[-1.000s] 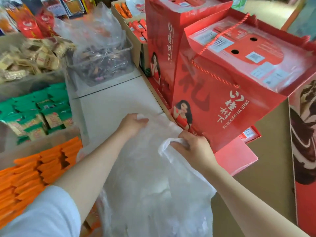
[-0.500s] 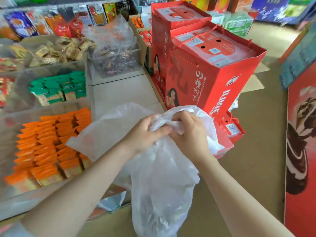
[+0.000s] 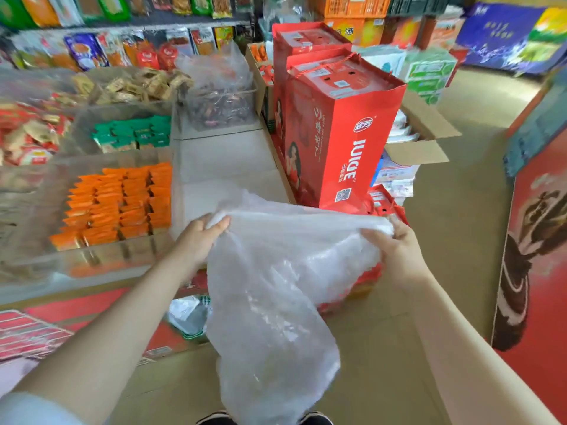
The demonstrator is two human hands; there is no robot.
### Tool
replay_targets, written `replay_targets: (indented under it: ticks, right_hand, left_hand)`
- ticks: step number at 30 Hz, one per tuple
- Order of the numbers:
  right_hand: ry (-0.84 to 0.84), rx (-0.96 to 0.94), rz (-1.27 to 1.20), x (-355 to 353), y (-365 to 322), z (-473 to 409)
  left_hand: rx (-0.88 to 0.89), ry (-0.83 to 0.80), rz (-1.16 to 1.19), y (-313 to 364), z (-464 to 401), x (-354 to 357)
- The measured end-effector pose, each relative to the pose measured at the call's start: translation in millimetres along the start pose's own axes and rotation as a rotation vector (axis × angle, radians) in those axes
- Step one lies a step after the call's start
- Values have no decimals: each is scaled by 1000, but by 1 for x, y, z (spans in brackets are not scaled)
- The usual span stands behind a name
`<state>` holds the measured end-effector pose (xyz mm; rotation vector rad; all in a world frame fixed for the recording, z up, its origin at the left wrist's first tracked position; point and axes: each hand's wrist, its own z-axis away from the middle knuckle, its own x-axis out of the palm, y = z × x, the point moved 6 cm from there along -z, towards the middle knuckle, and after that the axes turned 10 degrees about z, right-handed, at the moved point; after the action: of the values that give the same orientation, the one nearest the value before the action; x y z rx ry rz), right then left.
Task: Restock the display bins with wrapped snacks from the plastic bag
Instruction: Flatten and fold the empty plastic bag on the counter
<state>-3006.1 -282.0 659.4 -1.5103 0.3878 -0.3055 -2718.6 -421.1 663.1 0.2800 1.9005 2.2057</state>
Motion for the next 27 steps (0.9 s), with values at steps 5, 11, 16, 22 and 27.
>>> replay_targets:
  ticks: [5,11,16,22,27]
  right_hand:
    - [207,-6,45,8,-10,-6]
    - [451,-21,633,8,-11,-30]
    - [-74,153,36,60,-8,-53]
    - [81,134,272,88,-12,-117]
    - [333,215,580,110,-23,-209]
  left_hand:
    - [12,50,-2,-11,12,-14]
    - [-29,105,-100,-24,2,-36]
    - [-158,308,143,-34,-31,-52]
    - [-116,246,194,-17,-92,-69]
    - [-128,235,184,-9,-175,-94]
